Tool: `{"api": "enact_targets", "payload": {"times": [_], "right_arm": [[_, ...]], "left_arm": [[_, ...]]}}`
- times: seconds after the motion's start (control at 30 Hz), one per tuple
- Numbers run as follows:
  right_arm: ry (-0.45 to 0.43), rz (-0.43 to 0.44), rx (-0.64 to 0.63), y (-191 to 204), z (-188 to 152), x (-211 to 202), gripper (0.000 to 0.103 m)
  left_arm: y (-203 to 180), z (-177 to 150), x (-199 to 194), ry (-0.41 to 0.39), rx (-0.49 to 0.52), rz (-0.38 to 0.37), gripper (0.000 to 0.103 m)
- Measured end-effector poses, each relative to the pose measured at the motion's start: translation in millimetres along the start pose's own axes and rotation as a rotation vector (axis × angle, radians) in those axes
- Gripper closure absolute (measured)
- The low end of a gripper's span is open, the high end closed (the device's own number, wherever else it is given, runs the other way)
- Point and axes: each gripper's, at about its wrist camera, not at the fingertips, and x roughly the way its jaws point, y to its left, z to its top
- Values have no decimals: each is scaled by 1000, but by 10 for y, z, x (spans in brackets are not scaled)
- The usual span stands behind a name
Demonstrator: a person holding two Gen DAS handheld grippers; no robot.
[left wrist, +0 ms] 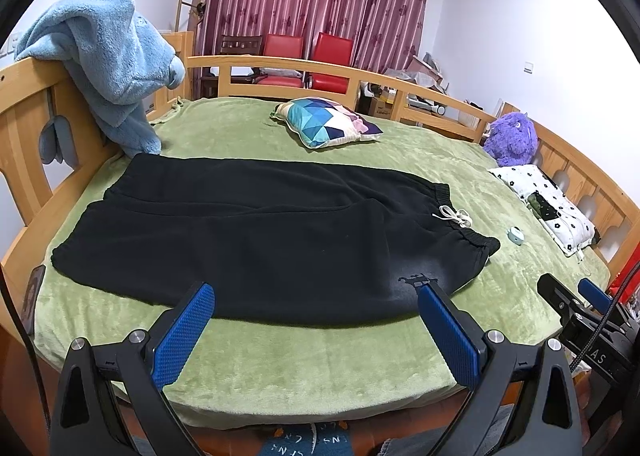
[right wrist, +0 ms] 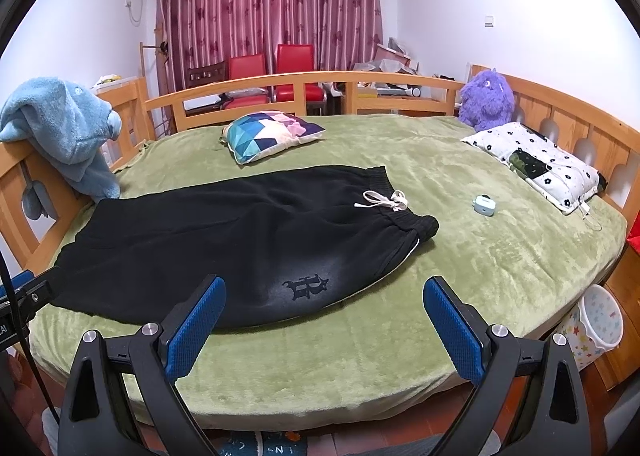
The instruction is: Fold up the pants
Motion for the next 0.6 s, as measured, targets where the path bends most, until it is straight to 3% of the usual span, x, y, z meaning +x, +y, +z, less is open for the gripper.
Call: {"api": "enact_targets", "payload": {"times": [0.6], "right_arm": [[-6,7,5,0,33,-27,5]], "left_arm": [[-20,-6,-7,0,2,1,0]]}}
